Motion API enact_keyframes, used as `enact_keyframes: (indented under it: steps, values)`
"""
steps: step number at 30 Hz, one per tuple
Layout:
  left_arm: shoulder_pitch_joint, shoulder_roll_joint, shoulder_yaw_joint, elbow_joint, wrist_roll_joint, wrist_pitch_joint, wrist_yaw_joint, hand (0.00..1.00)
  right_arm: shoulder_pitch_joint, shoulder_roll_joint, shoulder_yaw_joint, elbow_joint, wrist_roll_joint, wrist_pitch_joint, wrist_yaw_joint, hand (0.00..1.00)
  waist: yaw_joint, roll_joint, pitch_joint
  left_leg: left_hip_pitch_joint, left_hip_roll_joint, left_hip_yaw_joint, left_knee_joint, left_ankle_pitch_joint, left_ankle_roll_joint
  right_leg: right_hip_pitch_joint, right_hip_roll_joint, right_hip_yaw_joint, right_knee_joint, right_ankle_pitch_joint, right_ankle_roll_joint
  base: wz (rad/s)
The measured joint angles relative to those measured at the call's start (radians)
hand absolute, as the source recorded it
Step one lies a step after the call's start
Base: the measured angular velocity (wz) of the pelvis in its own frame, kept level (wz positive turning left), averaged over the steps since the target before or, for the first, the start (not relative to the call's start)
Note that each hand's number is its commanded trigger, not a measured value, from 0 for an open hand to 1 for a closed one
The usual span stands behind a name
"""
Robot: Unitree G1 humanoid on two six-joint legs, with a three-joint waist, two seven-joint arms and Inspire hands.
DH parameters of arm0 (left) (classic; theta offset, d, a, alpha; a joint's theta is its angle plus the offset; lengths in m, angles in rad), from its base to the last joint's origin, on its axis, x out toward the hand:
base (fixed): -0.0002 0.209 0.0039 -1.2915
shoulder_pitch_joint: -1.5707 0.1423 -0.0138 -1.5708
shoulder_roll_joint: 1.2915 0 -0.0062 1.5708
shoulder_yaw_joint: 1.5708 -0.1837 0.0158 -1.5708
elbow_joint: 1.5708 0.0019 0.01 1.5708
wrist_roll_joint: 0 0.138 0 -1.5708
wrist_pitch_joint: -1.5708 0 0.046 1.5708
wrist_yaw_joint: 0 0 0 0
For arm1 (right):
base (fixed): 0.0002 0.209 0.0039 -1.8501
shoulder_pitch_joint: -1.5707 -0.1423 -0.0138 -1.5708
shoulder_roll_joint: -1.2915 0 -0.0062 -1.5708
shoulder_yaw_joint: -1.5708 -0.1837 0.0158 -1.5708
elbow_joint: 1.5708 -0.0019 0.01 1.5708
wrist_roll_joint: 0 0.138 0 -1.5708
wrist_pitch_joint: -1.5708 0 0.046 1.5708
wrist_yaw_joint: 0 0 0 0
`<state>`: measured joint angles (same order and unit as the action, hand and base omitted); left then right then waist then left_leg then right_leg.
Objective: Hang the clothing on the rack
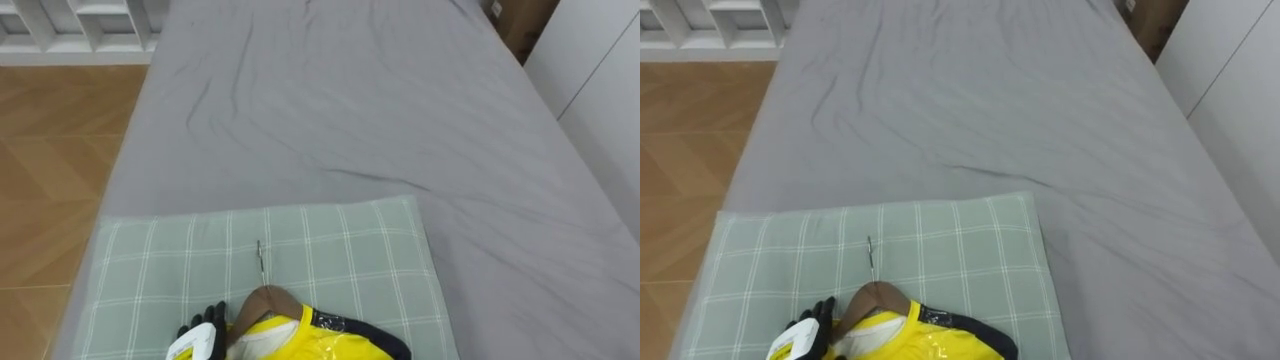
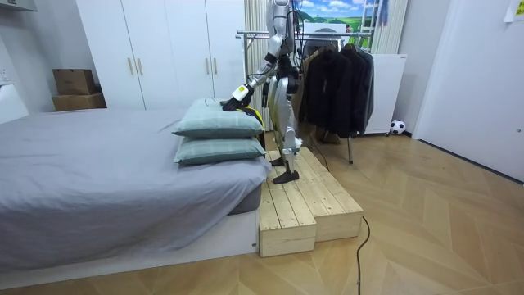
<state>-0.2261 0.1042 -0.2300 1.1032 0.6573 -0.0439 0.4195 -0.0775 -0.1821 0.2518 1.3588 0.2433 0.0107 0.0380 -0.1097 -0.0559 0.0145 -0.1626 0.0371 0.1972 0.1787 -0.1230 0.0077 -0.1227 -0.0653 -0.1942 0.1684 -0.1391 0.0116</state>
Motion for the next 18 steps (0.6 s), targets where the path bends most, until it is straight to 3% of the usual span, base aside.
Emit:
enact_keyframes:
  steps: [18]
  values:
    - [-0.002,0.0,0.013,0.007,0.001,-0.002,0.0,0.0,0.0,0.0,-0.001,0.0,-0.002,0.0,0.008,0.0,0.0,-0.005,0.0019,0.002,0.002,0.018,0.001,0.0,0.0,-0.005,0.0,0.01,0.0,0.0,0.0,-0.01]
